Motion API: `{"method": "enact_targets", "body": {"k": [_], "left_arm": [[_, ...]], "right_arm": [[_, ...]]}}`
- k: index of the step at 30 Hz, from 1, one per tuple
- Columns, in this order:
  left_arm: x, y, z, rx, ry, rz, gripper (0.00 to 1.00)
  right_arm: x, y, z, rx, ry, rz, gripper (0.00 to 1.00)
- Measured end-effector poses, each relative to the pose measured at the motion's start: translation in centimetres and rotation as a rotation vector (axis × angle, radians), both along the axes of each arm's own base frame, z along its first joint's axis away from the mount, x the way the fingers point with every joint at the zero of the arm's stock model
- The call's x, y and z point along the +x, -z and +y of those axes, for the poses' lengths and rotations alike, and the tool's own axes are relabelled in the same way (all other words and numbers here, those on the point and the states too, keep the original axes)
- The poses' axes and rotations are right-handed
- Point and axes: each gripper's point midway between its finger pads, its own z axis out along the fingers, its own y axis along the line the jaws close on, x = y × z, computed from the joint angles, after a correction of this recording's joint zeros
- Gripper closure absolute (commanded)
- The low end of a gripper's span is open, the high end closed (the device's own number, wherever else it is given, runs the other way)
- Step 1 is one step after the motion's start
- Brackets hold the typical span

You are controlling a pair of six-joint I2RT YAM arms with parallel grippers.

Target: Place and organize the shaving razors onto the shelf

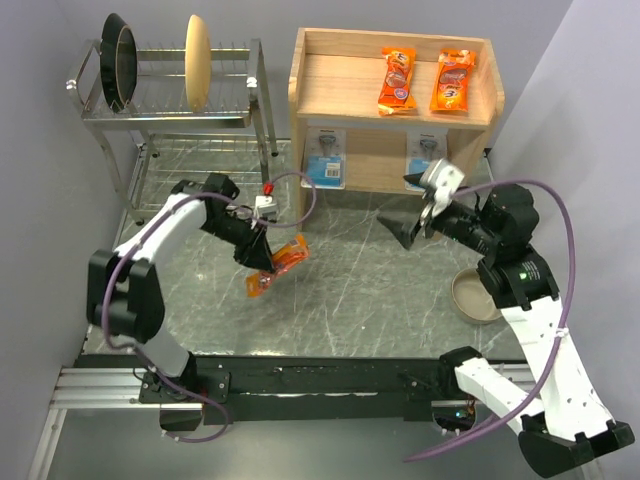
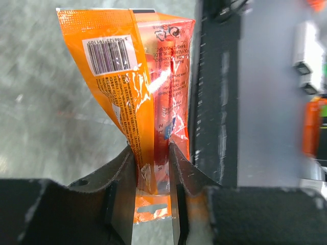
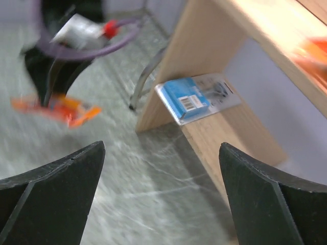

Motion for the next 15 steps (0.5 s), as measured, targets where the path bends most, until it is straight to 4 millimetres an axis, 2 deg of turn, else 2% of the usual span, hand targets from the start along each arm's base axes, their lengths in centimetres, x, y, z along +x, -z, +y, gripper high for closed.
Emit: {"method": "enact_targets", "body": {"k": [3, 6, 10, 15], "left_arm": [[-0.1, -0.3, -1.0, -0.050, 0.036, 0.062, 0.76], [-1.3, -0.4, -1.7, -0.069, 0.069, 0.112, 0.76], [-2.7, -1.3, -2.9, -0.104, 0.114, 0.140, 0.76], [-3.3, -2.3, -3.7, -0.131, 0.140, 0.145, 0.76]], "right_arm": [[-1.1, 1.2, 1.2, -0.116, -0.108, -0.092, 0.00], [-2.5, 3.3, 3.4, -0.232, -0.244, -0.187, 0.00], [-4.1, 6.3, 6.2, -0.330, -0.402, -0.271, 0.00], [-5.1, 8.5, 9.0, -0.387, -0.542, -0.309, 0.00]]}}
